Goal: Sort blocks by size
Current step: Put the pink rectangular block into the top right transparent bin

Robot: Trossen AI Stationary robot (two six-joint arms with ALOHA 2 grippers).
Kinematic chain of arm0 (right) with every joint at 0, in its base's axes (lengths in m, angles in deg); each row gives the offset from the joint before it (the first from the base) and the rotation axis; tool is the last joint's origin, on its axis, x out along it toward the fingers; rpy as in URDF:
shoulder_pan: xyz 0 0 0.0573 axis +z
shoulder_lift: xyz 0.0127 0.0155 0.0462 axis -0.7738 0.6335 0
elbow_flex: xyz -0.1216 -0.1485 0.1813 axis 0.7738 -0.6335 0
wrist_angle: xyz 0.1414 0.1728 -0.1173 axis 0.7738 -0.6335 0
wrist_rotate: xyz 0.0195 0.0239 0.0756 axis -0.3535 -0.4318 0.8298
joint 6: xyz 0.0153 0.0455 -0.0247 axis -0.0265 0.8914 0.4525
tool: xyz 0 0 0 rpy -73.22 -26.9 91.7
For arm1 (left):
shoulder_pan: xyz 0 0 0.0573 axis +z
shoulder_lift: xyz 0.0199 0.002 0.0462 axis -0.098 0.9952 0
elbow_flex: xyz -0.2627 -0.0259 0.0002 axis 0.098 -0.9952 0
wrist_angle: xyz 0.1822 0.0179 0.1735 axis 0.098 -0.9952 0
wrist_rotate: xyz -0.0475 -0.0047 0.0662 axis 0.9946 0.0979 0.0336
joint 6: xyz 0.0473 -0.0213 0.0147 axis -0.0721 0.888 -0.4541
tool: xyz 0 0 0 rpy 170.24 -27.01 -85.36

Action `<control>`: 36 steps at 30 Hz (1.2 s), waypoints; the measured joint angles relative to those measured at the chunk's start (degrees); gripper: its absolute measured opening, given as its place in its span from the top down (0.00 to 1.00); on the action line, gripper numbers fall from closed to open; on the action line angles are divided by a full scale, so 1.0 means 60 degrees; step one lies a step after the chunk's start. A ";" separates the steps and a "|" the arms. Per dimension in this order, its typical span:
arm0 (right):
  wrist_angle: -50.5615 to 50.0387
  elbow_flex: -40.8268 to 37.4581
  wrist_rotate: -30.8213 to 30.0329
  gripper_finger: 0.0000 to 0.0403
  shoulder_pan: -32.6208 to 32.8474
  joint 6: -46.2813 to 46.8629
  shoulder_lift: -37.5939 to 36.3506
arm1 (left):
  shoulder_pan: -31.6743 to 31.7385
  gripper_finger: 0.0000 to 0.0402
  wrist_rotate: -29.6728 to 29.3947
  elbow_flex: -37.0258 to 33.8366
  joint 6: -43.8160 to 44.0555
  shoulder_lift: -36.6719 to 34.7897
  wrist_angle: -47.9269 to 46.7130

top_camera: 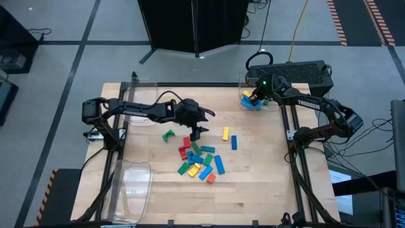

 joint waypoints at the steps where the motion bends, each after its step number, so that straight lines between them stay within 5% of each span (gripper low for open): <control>1: 0.0001 0.0000 0.0000 0.78 0.0000 0.0013 0.0000 | 0.0000 0.43 -0.0206 0.0000 0.0000 0.0000 -0.0104; 10: 0.0167 0.0000 -0.0058 0.70 0.0000 0.0172 0.0000 | -0.0053 0.43 -0.0499 0.0000 -0.0005 0.0004 -0.0537; 23: 0.0383 0.0000 0.0072 0.71 -0.0007 0.0221 -0.0004 | -0.0062 0.43 -0.0542 0.0000 0.0011 0.0004 -0.0677; 29: 0.0539 0.0000 0.1252 0.79 -0.0001 0.0308 -0.0004 | -0.0062 0.43 -0.0561 0.0000 0.0016 0.0004 -0.0613; 36: -0.0258 0.0000 0.0282 0.95 -0.0339 0.0994 -0.0004 | -0.0062 0.43 -0.0561 0.0000 0.0046 0.0004 -0.0590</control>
